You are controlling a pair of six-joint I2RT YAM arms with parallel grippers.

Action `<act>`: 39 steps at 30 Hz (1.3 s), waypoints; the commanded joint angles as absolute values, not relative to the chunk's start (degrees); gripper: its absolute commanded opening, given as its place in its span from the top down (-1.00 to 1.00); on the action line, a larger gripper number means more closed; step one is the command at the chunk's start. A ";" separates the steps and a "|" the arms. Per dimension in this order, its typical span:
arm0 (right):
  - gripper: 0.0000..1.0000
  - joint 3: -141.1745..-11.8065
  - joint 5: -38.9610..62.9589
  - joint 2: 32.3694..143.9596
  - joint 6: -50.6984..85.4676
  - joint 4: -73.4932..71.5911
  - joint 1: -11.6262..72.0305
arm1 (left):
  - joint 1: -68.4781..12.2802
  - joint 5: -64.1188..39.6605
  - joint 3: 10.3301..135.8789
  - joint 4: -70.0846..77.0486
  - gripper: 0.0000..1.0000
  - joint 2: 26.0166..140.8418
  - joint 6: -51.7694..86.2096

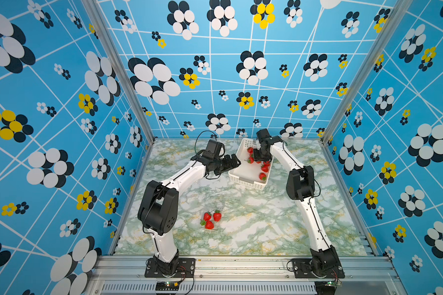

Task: Pack strawberries into containers
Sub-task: Pick up the strawberry from the basket, then place the strawberry in the packing box.

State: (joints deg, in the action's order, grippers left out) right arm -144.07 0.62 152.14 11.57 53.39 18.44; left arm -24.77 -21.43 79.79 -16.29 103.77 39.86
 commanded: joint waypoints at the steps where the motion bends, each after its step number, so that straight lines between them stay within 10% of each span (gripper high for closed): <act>1: 0.45 -144.99 2.14 151.84 12.48 54.20 18.16 | -24.63 -21.23 79.83 -16.70 -0.91 102.76 39.37; 21: 0.52 -123.66 4.82 129.46 14.24 50.46 20.84 | -19.61 -19.52 69.28 -16.37 -0.91 90.88 38.94; 39: 0.52 -92.92 5.81 109.38 25.54 39.90 48.33 | -8.05 -19.56 47.61 -22.14 -0.93 67.76 38.03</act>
State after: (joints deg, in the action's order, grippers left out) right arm -94.96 6.22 109.14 22.20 41.74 45.89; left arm -8.82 -19.05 49.84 -20.10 68.93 39.35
